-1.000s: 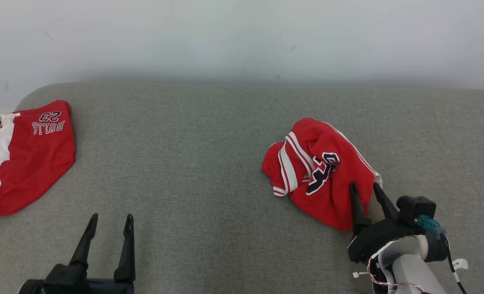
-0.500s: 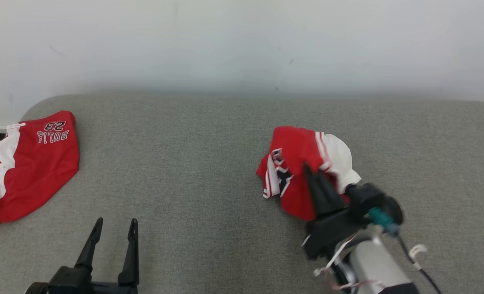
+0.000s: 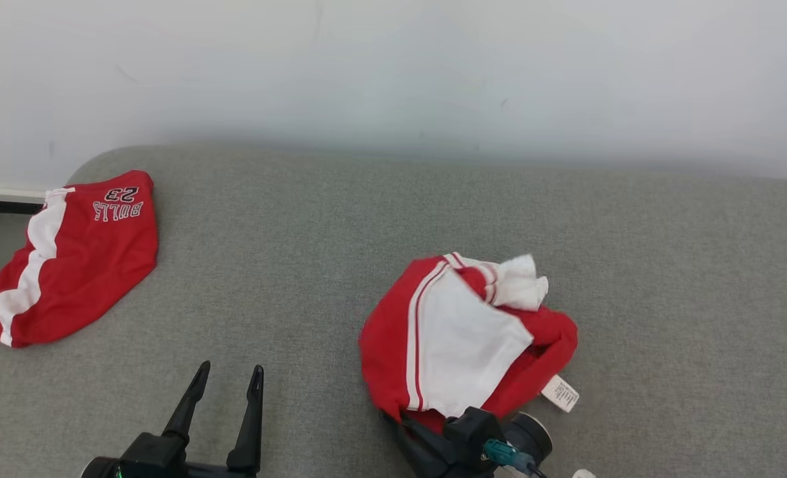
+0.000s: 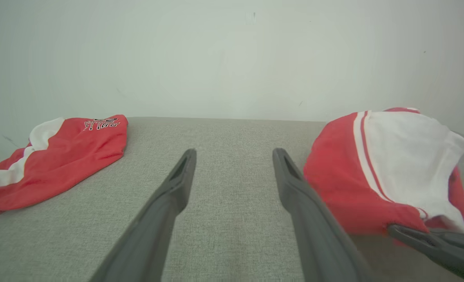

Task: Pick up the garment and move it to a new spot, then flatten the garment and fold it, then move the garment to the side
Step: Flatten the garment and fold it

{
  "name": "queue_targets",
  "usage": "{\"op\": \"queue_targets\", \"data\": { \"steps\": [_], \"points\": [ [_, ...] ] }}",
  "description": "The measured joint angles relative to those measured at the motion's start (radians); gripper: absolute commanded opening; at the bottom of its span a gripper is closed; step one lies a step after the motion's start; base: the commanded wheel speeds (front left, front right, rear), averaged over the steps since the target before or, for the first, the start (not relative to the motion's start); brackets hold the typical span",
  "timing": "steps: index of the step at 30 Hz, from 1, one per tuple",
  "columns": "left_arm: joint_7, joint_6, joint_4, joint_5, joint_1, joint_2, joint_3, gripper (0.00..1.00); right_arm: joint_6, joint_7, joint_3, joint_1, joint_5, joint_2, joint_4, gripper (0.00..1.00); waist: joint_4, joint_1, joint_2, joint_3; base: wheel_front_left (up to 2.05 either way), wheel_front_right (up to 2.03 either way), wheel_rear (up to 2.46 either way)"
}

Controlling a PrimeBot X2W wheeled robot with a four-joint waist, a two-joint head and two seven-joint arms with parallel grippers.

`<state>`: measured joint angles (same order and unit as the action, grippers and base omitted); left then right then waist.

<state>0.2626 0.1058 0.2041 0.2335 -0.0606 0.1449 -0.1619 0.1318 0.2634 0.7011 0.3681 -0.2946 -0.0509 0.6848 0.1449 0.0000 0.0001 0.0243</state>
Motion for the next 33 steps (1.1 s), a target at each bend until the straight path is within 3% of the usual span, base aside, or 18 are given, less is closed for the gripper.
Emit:
{"op": "queue_targets", "data": {
  "steps": [1, 6, 15, 19, 27, 33],
  "points": [
    [0.0, 0.0, 0.005, 0.0, 0.0, 0.0, 0.0, 1.0, 0.0, 0.0, 0.009, 0.0, -0.019, 0.0, 0.013, 1.0, 0.002, 0.0, 0.0, -0.004, 0.0, 0.0, 0.0],
    [0.0, 0.005, 0.014, 0.0, 0.022, 0.004, 0.008, 1.0, 0.0, 0.0, -0.035, -0.013, -0.035, -0.001, -0.01, 1.0, -0.006, -0.0001, 0.0, -0.033, 0.0, 0.0, 0.0],
    [0.0, 0.0, -0.001, 0.0, 0.037, 0.008, 0.029, 1.0, 0.0, 0.001, -0.263, -0.217, 0.045, -0.038, -0.336, 1.0, -0.058, -0.0001, -0.0001, -0.053, 0.0, 0.0, 0.0],
    [0.0, -0.001, -0.008, 0.0, 0.039, 0.01, 0.039, 1.0, 0.0, 0.001, -0.351, -0.296, 0.074, -0.043, -0.423, 1.0, -0.084, -0.0001, 0.0, -0.054, 0.0, 0.0, 0.0],
    [0.0, 0.0, -0.011, -0.007, 0.039, 0.007, 0.035, 1.0, 0.0, 0.001, -0.481, -0.295, 0.106, -0.063, -0.41, 1.0, -0.105, -0.0001, 0.0, -0.046, 0.0, 0.0, 0.0],
    [0.0, 0.0, -0.012, -0.018, 0.034, 0.009, 0.032, 1.0, 0.0, -0.027, -0.535, -0.185, 0.124, -0.087, -0.296, 1.0, -0.084, -0.0001, 0.0, -0.04, 0.0, 0.0, 0.0]
  ]
}}
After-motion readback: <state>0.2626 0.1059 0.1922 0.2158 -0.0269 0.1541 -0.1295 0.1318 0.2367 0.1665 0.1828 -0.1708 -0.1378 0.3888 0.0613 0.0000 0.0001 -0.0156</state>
